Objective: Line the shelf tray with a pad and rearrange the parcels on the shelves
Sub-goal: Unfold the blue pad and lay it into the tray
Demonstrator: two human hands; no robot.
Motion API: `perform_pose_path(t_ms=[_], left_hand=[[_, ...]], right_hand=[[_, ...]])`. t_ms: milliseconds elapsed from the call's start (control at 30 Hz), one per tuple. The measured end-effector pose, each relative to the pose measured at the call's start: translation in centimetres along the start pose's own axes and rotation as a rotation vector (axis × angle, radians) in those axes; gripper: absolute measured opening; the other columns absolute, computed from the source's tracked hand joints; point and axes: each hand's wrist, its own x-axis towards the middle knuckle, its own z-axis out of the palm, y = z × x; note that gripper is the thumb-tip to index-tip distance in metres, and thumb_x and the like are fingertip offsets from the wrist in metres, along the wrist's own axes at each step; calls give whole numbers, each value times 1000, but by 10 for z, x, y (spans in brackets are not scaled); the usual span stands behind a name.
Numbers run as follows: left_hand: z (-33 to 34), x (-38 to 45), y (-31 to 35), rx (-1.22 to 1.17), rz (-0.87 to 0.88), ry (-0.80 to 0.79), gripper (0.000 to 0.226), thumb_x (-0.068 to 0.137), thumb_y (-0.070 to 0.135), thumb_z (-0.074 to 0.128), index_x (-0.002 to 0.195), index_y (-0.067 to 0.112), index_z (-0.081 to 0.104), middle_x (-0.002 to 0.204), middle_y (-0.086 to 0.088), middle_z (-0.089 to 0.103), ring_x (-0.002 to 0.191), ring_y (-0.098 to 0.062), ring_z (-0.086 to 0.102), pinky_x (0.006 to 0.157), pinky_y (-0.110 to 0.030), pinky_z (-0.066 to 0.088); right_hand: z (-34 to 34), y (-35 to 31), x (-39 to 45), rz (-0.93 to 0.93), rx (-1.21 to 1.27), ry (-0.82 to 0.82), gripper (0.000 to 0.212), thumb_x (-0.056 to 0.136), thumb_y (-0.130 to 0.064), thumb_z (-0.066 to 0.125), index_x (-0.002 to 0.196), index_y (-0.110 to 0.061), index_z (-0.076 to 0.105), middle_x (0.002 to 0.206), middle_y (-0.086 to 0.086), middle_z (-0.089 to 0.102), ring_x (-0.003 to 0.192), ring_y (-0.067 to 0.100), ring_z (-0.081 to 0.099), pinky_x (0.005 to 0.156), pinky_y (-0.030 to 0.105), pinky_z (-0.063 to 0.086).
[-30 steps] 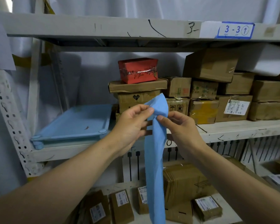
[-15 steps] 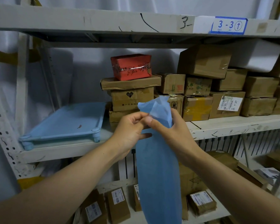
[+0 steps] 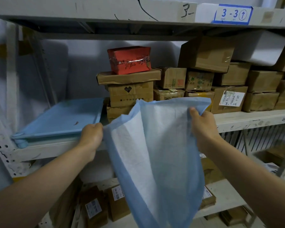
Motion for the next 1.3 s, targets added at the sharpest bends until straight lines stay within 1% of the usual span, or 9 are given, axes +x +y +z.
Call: perform_pose_path(t_ms=[133, 267, 400, 567, 700, 867, 1133, 1233, 1300], left_hand=[[3, 1, 3, 41, 98, 4, 63, 98, 51, 47, 128, -5, 52, 96, -18, 57, 93, -30, 54, 68, -33, 33], [21, -13, 8, 192, 339, -152, 94, 77, 63, 69, 150, 17, 31, 150, -4, 42, 128, -20, 46, 103, -40, 42], [36, -17, 13, 293, 442, -445, 118, 63, 51, 87, 156, 33, 16, 162, 6, 23, 146, -16, 28, 114, -43, 32], [56, -23, -1, 338, 416, -737, 92, 70, 38, 85, 149, 24, 39, 151, 7, 46, 137, -13, 44, 108, -32, 38], [78, -34, -6, 308, 429, -852, 65, 81, 24, 79, 140, 21, 51, 129, 13, 58, 119, -7, 55, 105, -32, 47], [102, -40, -7, 240, 414, -815, 53, 89, 22, 71, 139, 19, 53, 127, 5, 61, 101, 0, 58, 65, -10, 48], [123, -47, -8, 293, 405, -774, 21, 98, 22, 60, 109, 7, 69, 106, -4, 70, 95, -18, 66, 77, -24, 52], [118, -43, -7, 350, 443, -690, 31, 100, 28, 54, 106, 0, 66, 107, -23, 67, 100, -37, 63, 84, -40, 51], [110, -37, -2, 385, 454, -664, 35, 100, 35, 52, 106, 3, 66, 107, -20, 68, 100, -35, 64, 85, -40, 49]], right_hand=[[-7, -8, 11, -140, -76, 66, 36, 107, -27, 43, 91, 0, 60, 80, 10, 55, 72, 21, 51, 60, 31, 40], [-7, -21, 9, -327, -152, 22, 41, 107, -29, 43, 74, -8, 54, 69, 5, 50, 62, 17, 45, 56, 28, 37], [-11, -31, 3, -493, -175, -43, 31, 107, -33, 42, 81, -23, 56, 79, 0, 60, 72, 17, 58, 63, 32, 51], [-23, -36, 2, -555, -157, -31, 27, 107, -34, 43, 85, -27, 56, 82, -7, 61, 72, 5, 60, 58, 15, 49], [-33, -38, 4, -531, -108, -29, 26, 106, -36, 43, 87, -25, 57, 83, -6, 61, 75, 7, 61, 65, 18, 51], [-42, -42, 6, -530, -74, -15, 26, 107, -34, 44, 91, -20, 59, 85, -1, 61, 78, 12, 61, 65, 18, 50], [-62, -32, 9, -488, -97, 15, 35, 107, -33, 44, 83, -11, 58, 78, 7, 57, 74, 20, 57, 66, 30, 48], [-75, -20, 17, -449, -190, 92, 36, 105, -32, 47, 82, -5, 57, 72, 12, 50, 67, 23, 49, 63, 35, 40], [-86, -6, 27, -377, -305, 150, 39, 100, -35, 51, 77, -4, 56, 69, 15, 52, 65, 25, 49, 61, 38, 41]])
